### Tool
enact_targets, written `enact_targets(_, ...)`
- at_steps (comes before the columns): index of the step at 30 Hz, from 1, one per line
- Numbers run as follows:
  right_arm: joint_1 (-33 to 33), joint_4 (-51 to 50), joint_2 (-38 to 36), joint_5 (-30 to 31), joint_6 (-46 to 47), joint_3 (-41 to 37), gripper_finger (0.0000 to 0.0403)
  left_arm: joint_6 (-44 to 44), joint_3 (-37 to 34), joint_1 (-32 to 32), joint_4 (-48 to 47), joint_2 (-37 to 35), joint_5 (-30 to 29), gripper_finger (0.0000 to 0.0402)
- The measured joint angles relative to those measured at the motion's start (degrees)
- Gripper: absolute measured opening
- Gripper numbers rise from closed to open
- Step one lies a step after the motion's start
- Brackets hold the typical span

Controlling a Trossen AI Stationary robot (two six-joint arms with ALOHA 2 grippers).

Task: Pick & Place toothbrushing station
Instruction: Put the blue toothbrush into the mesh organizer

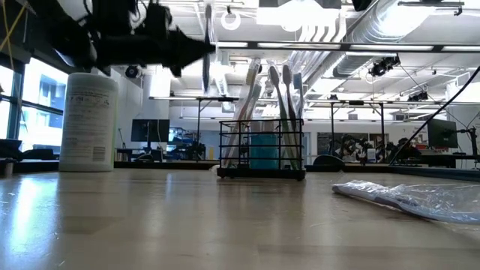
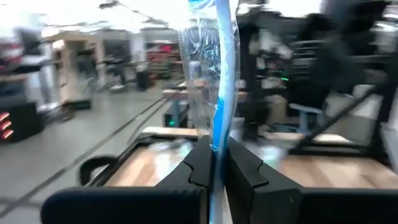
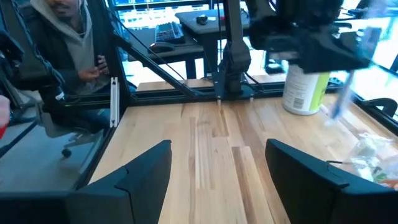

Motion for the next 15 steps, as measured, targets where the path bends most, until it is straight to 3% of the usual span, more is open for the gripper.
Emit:
enact_targets(6, -0.12, 0.89, 2.72, -0.21, -0.45, 0.0, 0.0252, -2.32, 0.07, 3.98, 14.26, 10.72, 9.78, 0.0014)
enact_targets(10, -0.86, 1.54, 5.39, -0.22, -0.77, 0.0, 0.0252, -4.13, 1.45, 4.45, 23.56, 17.33, 9.07, 0.0014)
enact_targets(15, -0.84, 5.16, 8.0, -1.06, -0.63, -0.04, 0.0252, -7.23, 7.0, 4.37, 22.38, 22.69, 10.37, 0.0014)
